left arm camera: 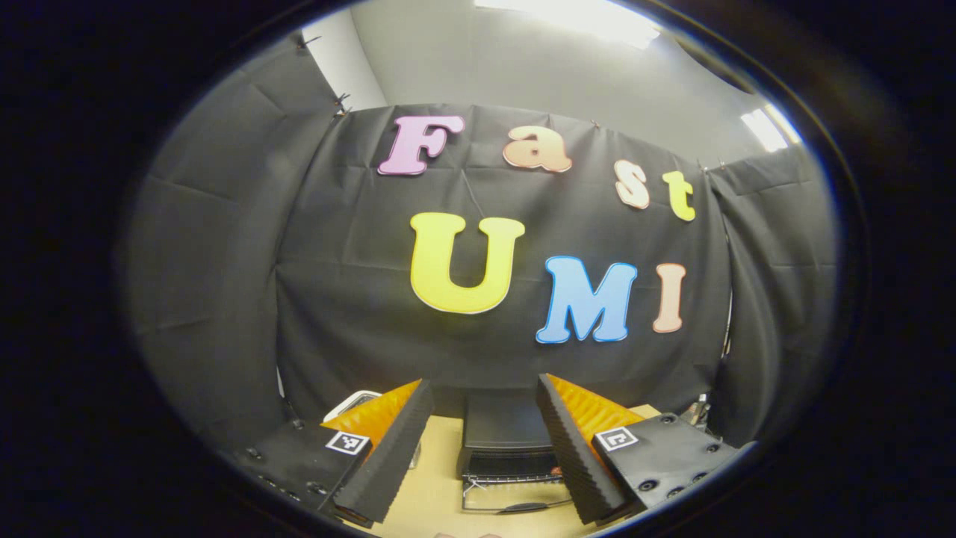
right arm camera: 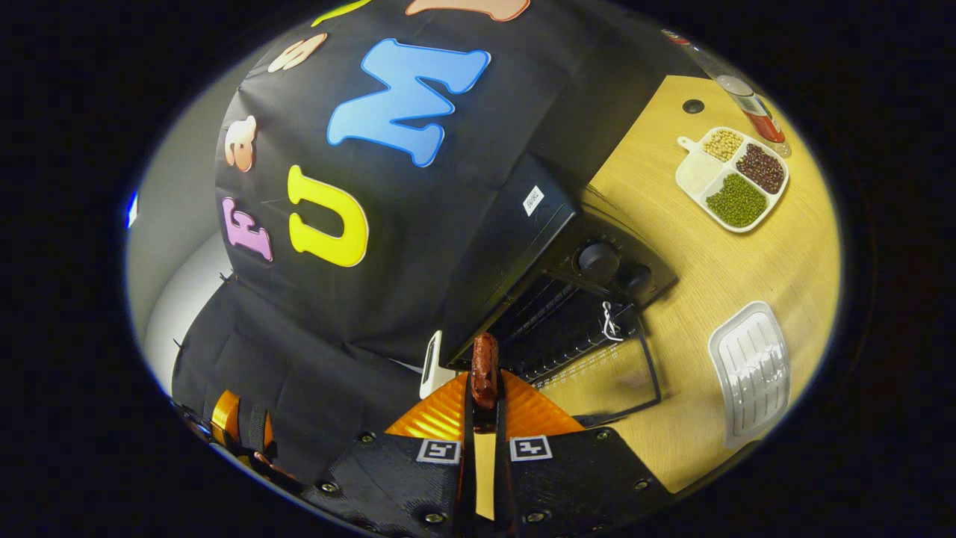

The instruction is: Open the electric oven with the left hand, put the food in, and close the electric oven.

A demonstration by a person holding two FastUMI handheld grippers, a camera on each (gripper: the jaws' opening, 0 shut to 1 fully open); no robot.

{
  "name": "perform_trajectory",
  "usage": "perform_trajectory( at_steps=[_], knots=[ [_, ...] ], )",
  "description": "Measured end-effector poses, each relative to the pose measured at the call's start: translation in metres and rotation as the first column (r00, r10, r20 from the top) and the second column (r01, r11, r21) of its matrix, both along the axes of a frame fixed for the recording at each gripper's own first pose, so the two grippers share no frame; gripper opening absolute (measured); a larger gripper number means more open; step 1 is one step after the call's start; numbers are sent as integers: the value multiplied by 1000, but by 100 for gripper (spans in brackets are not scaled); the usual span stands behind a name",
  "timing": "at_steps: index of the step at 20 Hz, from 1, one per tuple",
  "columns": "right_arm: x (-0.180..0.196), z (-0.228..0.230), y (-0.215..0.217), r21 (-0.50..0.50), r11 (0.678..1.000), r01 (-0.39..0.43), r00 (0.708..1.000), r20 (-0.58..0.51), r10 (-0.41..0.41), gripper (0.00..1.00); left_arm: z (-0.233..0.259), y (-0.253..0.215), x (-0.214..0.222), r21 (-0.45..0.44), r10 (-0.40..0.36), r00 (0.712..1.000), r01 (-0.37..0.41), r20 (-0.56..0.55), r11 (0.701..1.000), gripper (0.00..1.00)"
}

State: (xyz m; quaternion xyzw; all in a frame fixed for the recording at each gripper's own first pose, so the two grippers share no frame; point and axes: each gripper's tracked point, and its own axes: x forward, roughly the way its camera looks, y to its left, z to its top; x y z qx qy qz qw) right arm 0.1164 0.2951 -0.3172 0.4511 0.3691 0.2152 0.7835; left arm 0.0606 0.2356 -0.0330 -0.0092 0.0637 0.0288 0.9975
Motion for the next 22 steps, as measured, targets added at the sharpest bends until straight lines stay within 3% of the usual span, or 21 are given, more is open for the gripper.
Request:
perform_trajectory(
  at_steps=[6,7,8,9,17,19,22],
  knots=[
    [45,-52,32,-9,994,108,990,-89,-108,10,-8,22,-12,-3,27,999,-27,-25,1000,94],
    [51,-63,37,-12,992,124,986,-113,-125,10,-10,26,-15,-2,33,999,-33,-37,999,91],
    [56,-71,42,-13,991,135,982,-129,-136,10,-13,32,-17,1,43,998,-43,-46,999,98],
    [62,-79,47,-16,990,143,980,-139,-144,10,-13,38,-19,8,55,997,-54,-51,998,98],
    [103,-106,59,-20,970,241,955,-173,-240,10,-23,80,-18,-3,140,987,-140,-84,990,98],
    [106,-109,57,-69,966,248,950,-175,-257,11,-22,84,-12,-10,141,987,-143,-80,990,96],
    [102,-121,47,-242,946,216,952,-165,-259,19,-25,76,3,-31,118,990,-121,-77,992,98]
  ],
)
